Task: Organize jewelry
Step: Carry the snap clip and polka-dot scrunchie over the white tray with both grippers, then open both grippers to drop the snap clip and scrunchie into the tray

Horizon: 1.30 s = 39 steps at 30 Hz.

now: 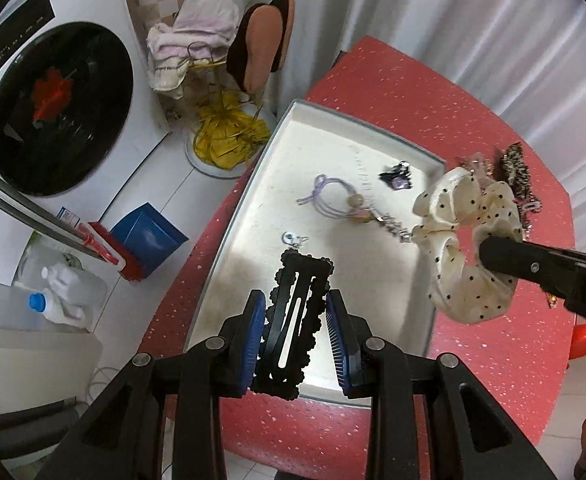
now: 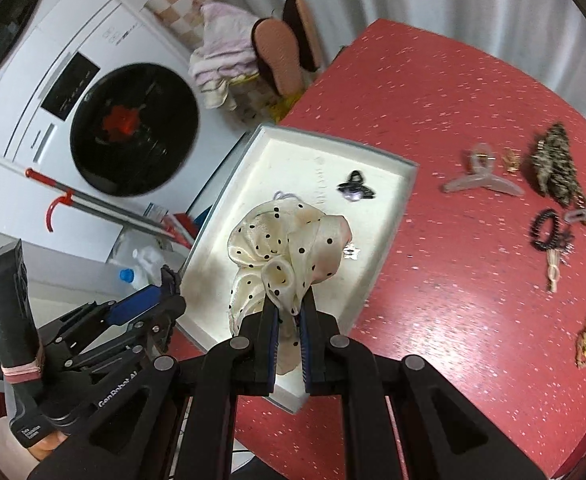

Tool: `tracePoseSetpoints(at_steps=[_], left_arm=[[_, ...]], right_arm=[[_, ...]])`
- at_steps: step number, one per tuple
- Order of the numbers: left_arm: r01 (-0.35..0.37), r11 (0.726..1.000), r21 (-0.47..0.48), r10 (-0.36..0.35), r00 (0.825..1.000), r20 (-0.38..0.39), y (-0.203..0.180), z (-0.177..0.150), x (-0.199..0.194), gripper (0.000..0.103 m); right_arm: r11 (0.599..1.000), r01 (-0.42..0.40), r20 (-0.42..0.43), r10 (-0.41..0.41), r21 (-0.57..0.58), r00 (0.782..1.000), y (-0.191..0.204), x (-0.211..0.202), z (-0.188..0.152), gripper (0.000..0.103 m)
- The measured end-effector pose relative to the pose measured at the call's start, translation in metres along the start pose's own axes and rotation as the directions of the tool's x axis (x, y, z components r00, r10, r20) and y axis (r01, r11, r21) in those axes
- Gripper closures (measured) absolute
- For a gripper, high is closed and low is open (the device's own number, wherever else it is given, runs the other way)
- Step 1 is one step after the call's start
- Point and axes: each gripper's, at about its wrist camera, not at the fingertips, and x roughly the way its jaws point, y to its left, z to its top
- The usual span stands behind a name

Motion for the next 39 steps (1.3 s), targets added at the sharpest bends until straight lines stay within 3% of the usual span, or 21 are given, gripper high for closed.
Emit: tracePoseSetpoints(at_steps=[10, 18, 25, 26, 28, 29, 30, 32, 39], left_arm=[[-0.019, 1.0, 0.0, 0.019, 0.999, -0.031, 0.003, 0.004, 0.049, 0.07], [-0.04, 0.999, 0.015, 0.041, 0.998, -0.055, 0.0, 0.005, 0.078, 0.07], [-0.063, 0.996, 0.057, 0.067, 0.995, -0.07, -0.007, 0.003, 0.086, 0.069], [-0.064, 0.996, 0.063, 0.068, 0.995, -0.072, -0.008, 0.003, 0.087, 0.069], [-0.074, 0.995, 0.07, 0.079, 0.995, -0.069, -0.009, 0.003, 0.086, 0.064], [-0.084, 0.994, 0.07, 0.089, 0.994, -0.064, -0.009, 0.003, 0.086, 0.044], [-0.095, 0.993, 0.064, 0.098, 0.994, -0.049, -0.009, 0.003, 0.083, 0.031], [-0.104, 0.993, 0.06, 0.105, 0.994, -0.021, -0.01, 0.004, 0.078, 0.031], [-0.107, 0.991, 0.077, 0.111, 0.993, -0.042, -0.015, 0.008, 0.072, 0.031]], right_arm=[[1.0, -0.001, -0.107, 0.0, -0.009, 0.994, -0.006, 0.071, 0.01, 0.093], [1.0, 0.002, -0.142, 0.0, 0.017, 0.99, -0.023, 0.108, 0.018, 0.093], [0.999, 0.003, -0.166, 0.004, 0.041, 0.986, -0.031, 0.119, 0.021, 0.086], [0.999, -0.001, -0.166, 0.008, 0.04, 0.986, -0.031, 0.118, 0.021, 0.081], [0.999, -0.003, -0.162, 0.01, 0.04, 0.987, -0.031, 0.116, 0.022, 0.072], [0.999, -0.004, -0.155, 0.01, 0.04, 0.988, -0.032, 0.113, 0.022, 0.067], [0.999, -0.005, -0.15, 0.01, 0.04, 0.989, -0.031, 0.111, 0.023, 0.065], [0.999, -0.009, -0.139, 0.015, 0.044, 0.99, -0.032, 0.106, 0.024, 0.062], [0.997, -0.008, -0.09, 0.015, 0.079, 0.996, -0.038, 0.083, 0.021, 0.054]])
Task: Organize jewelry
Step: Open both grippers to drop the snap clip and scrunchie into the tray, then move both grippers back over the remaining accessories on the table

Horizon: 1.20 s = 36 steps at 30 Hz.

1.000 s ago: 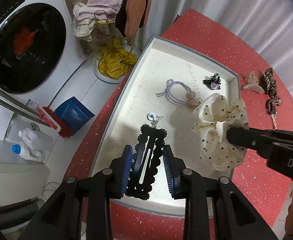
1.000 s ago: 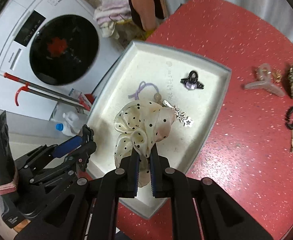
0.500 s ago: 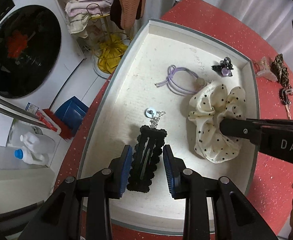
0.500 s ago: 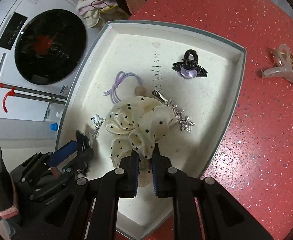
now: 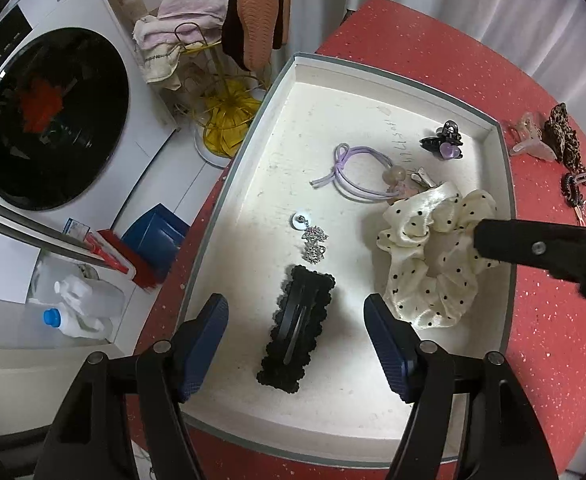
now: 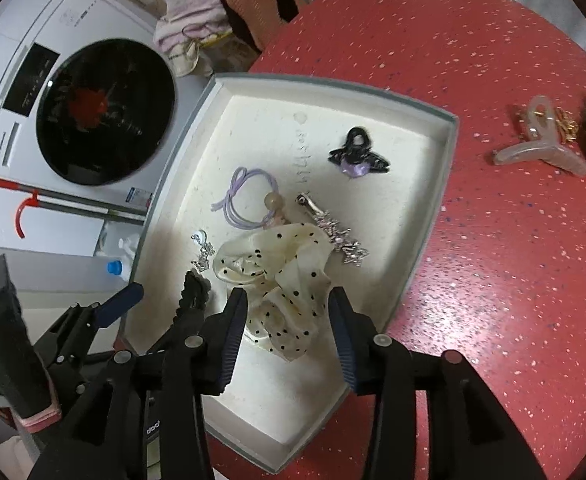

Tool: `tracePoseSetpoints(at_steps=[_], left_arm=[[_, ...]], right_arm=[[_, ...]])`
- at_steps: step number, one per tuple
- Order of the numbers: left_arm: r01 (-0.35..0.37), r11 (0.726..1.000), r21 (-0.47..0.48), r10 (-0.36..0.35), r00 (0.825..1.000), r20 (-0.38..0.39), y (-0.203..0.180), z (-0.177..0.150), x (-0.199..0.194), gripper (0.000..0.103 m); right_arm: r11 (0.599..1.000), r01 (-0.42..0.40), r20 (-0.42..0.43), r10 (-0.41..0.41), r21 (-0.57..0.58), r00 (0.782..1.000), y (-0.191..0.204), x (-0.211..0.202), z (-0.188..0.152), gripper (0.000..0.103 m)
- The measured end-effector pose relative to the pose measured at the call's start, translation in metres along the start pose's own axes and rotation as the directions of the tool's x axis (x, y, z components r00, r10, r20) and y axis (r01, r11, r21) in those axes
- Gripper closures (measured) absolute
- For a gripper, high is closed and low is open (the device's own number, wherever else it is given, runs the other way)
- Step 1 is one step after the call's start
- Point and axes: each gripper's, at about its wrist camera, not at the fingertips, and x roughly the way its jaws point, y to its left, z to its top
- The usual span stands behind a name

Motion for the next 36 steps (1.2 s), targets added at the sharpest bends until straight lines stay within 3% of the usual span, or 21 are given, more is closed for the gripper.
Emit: tracePoseSetpoints(at_steps=[4, 6, 9, 11, 20, 30, 36], left_arm=[[-0.005, 1.0, 0.001, 0.005, 1.0, 0.004, -0.001, 0.002, -0.009, 0.031], [-0.009, 1.0, 0.004, 0.009, 1.0, 0.009, -0.004, 0.002, -0.015, 0.0], [-0.012, 1.0, 0.015, 0.012, 1.0, 0.02, -0.008, 0.003, -0.025, 0.0], [-0.013, 1.0, 0.024, 0.013, 1.0, 0.016, -0.012, 0.003, -0.029, 0.0], [-0.024, 0.996, 0.084, 0.023, 1.0, 0.016, -0.042, 0.006, -0.048, 0.0], [0.002, 0.983, 0.185, -0.004, 1.0, 0.012, -0.095, 0.003, -0.069, 0.0], [0.032, 0.959, 0.282, -0.04, 0.999, 0.023, -0.141, -0.004, -0.085, 0.0]], right_arm=[[1.0, -0.002, 0.022, 0.002, 0.016, 1.0, -0.003, -0.016, -0.002, 0.047], [1.0, -0.002, 0.033, 0.001, 0.026, 0.999, -0.006, -0.025, -0.004, 0.043], [0.999, -0.003, 0.048, 0.001, 0.047, 0.999, -0.012, -0.039, -0.008, 0.042], [0.998, -0.003, 0.056, 0.0, 0.059, 0.998, -0.018, -0.048, -0.014, 0.035], [0.99, 0.001, 0.071, -0.011, 0.14, 0.997, -0.053, -0.073, -0.036, 0.021], [0.964, 0.015, 0.114, -0.047, 0.266, 0.992, -0.103, -0.107, -0.07, 0.017], [0.93, 0.025, 0.133, -0.079, 0.366, 0.988, -0.144, -0.125, -0.104, 0.016]])
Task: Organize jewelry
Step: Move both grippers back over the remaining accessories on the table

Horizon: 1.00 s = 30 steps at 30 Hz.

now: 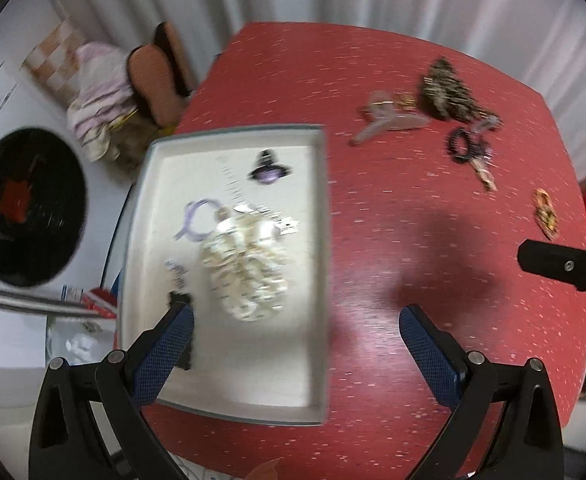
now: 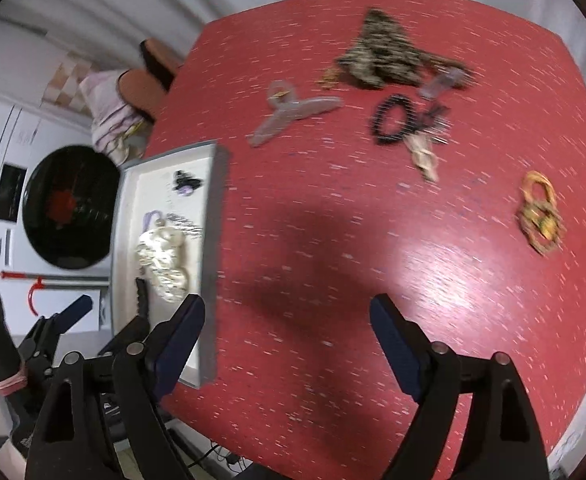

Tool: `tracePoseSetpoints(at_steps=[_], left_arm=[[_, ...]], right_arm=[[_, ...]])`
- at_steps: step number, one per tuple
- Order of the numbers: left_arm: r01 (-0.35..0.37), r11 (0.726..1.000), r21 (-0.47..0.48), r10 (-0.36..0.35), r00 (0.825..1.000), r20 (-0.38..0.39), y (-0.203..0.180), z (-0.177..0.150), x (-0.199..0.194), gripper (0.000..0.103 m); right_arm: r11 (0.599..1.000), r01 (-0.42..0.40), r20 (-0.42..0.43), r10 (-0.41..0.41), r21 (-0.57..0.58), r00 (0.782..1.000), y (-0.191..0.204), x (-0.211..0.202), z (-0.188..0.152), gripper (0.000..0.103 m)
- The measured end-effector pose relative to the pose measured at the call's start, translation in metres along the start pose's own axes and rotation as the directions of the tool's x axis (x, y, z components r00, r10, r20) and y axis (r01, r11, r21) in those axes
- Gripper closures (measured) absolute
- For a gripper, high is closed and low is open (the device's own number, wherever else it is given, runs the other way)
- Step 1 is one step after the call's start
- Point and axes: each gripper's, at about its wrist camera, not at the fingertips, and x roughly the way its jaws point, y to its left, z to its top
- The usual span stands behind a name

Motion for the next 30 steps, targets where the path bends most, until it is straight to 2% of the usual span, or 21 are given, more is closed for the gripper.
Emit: tracePoseSetpoints(at_steps=[7, 15, 22, 30], left_arm=[[0.038, 0.996, 0.084, -0.039, 0.999, 0.014, -0.053, 0.01, -0.003, 0.0], [0.096, 0.988, 0.123, -0.091, 0.995, -0.046, -0.101, 0.017, 0.017, 0.0], [0.102, 0.987, 0.122, -0.094, 0.993, -0.067, -0.132, 0.028, 0.037, 0.0], [0.125, 0.984, 0.124, -0.117, 0.991, -0.071, -0.166, 0.037, 0.055, 0.0]], right_arm=[[0.992, 0.059, 0.05, -0.065, 0.111, 0.997, -0.065, -0.019, -0.02, 0.015], [0.968, 0.099, 0.04, -0.111, 0.229, 0.993, -0.138, -0.032, -0.034, 0.015], [0.955, 0.14, 0.022, -0.151, 0.26, 0.988, -0.181, -0.035, -0.034, 0.015], [0.953, 0.175, 0.044, -0.192, 0.248, 0.98, -0.21, -0.034, -0.02, 0.015]])
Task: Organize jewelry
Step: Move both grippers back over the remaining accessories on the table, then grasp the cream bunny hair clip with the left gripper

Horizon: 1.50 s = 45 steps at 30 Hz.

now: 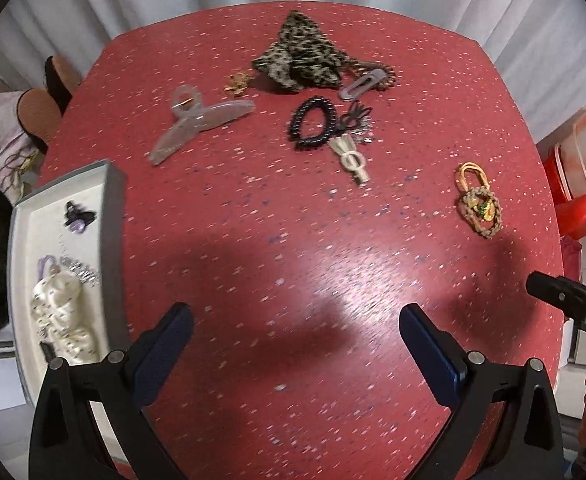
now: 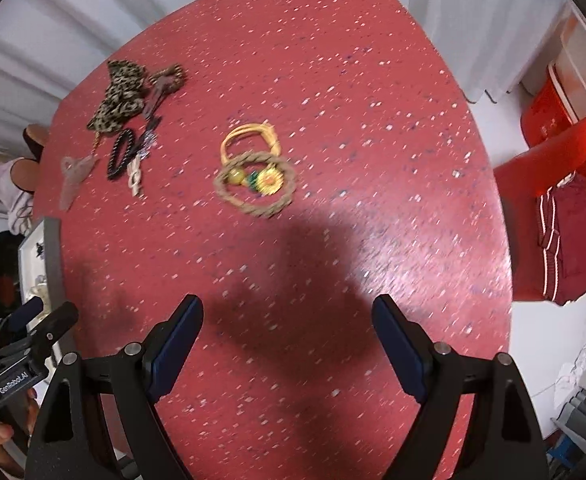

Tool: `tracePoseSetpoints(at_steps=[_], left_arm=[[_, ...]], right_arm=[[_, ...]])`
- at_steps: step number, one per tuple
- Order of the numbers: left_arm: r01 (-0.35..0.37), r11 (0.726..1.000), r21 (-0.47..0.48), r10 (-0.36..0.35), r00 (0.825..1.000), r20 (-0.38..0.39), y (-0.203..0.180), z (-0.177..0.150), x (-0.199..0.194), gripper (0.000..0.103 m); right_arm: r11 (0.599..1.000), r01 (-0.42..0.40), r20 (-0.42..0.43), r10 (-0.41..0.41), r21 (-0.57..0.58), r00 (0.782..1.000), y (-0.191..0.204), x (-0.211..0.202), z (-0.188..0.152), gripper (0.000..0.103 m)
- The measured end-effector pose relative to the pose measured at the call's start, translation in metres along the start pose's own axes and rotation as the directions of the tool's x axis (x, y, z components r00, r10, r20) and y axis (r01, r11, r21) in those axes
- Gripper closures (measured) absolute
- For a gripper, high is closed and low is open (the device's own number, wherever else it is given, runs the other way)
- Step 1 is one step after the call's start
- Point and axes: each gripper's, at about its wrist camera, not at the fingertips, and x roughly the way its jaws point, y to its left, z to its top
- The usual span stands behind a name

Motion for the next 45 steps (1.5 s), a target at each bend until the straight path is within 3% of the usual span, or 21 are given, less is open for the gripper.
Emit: tracePoseSetpoints(at_steps=[5, 8, 12, 18, 22, 24, 34, 37, 39, 42, 45], left_arm=[[0.04, 0.999, 0.029, -0.04, 0.999, 0.014, -0.029, 0.013, 0.011, 0.0], [0.06, 0.996, 0.06, -0.061, 0.998, 0.023, -0.049, 0.022, 0.018, 0.01], [0.088, 0.993, 0.075, -0.089, 0.996, 0.008, -0.069, 0.033, 0.032, 0.01], [0.06, 0.998, 0.025, -0.061, 0.998, 0.026, -0.062, 0.054, 0.048, 0.017], [0.022, 1.0, -0.001, -0.022, 0.999, 0.038, -0.048, 0.068, 0.058, 0.017], [0.022, 1.0, -0.01, -0.021, 0.999, 0.039, -0.042, 0.076, 0.064, 0.029], [0.016, 1.0, -0.011, -0.015, 0.999, 0.036, -0.047, 0.098, 0.079, 0.03], [0.008, 1.0, -0.011, -0.007, 0.999, 0.046, -0.048, 0.099, 0.08, 0.042], [-0.001, 1.0, 0.006, 0.001, 0.998, 0.056, -0.047, 0.096, 0.078, 0.061], [0.011, 1.0, 0.019, -0.012, 0.998, 0.059, -0.051, 0.101, 0.077, 0.082], [0.028, 0.999, 0.017, -0.029, 0.998, 0.06, -0.048, 0.097, 0.073, 0.082]], right_arm=[[0.999, 0.02, 0.063, -0.019, -0.029, 0.998, -0.009, -0.002, 0.018, 0.015], [1.0, 0.021, 0.086, -0.019, -0.013, 0.996, -0.02, -0.002, 0.025, 0.015], [1.0, 0.023, 0.091, -0.023, 0.003, 0.996, -0.036, 0.0, 0.029, 0.015], [1.0, 0.014, 0.092, -0.014, 0.005, 0.996, -0.049, 0.003, 0.03, 0.015], [0.999, 0.009, 0.103, -0.003, -0.052, 0.995, -0.038, 0.009, 0.035, 0.015], [0.996, -0.003, 0.107, 0.012, -0.089, 0.994, -0.027, 0.012, 0.038, 0.015], [0.974, 0.008, 0.113, 0.018, -0.227, 0.993, 0.02, 0.027, 0.045, 0.015], [0.972, 0.009, 0.107, 0.016, -0.235, 0.994, 0.025, 0.031, 0.045, 0.015], [0.97, 0.019, 0.105, 0.006, -0.243, 0.994, 0.028, 0.035, 0.043, 0.016], [0.965, 0.052, 0.106, -0.025, -0.258, 0.994, 0.032, 0.04, 0.04, 0.023], [0.961, 0.094, 0.097, -0.071, -0.26, 0.993, 0.036, 0.047, 0.037, 0.057]])
